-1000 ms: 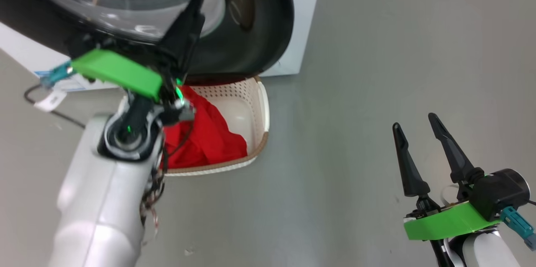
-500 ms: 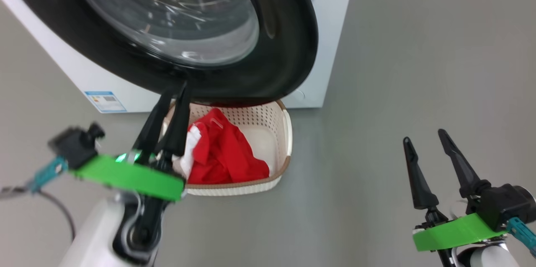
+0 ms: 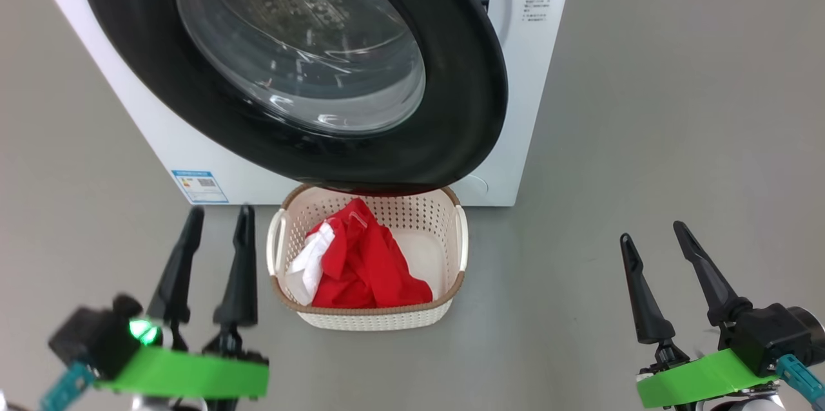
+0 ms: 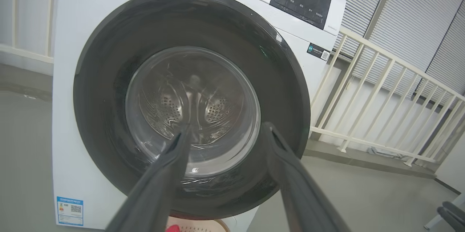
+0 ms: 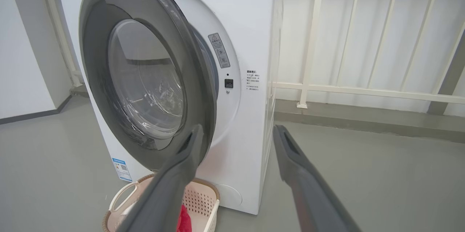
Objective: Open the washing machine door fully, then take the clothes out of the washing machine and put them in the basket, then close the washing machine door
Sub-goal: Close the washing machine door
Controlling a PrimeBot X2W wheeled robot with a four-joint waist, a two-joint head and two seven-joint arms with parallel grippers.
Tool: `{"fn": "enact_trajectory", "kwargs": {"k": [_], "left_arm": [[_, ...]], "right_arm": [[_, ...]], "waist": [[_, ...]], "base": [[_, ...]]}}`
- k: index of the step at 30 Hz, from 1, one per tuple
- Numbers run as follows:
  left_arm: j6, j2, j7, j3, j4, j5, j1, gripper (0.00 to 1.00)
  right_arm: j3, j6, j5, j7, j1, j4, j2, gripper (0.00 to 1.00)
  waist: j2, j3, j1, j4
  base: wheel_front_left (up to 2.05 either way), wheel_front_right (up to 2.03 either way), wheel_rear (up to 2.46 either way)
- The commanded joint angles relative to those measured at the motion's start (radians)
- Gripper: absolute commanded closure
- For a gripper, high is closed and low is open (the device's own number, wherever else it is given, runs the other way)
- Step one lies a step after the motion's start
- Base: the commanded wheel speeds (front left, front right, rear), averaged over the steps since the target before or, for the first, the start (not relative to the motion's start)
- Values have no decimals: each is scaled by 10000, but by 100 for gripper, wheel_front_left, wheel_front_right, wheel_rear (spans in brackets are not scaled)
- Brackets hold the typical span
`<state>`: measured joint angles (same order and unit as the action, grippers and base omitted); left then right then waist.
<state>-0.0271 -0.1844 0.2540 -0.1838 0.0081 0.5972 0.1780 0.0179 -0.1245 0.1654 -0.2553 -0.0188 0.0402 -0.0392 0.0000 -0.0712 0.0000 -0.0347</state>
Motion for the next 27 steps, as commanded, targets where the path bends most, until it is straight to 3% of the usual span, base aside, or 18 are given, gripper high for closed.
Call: {"fn": "enact_trajectory", "kwargs": {"k": [1, 14, 27], "left_arm": [[-44, -152, 75, 417, -292, -151, 78, 0], [21, 596, 77, 1046, -354, -2796, -1591, 0], [506, 971, 77, 1477, -348, -3300, -2456, 0]], "right_arm": [[-227, -62, -56, -65, 91, -293, -110, 0], [-86, -62, 123, -65, -532, -503, -110, 0], [-9, -62, 263, -65, -992, -654, -110, 0]], "waist": [[0, 48, 0, -46], [0, 661, 0, -27], [0, 841, 0, 61]], "base": [[0, 0, 0], [0, 0, 0], [0, 0, 0]]}}
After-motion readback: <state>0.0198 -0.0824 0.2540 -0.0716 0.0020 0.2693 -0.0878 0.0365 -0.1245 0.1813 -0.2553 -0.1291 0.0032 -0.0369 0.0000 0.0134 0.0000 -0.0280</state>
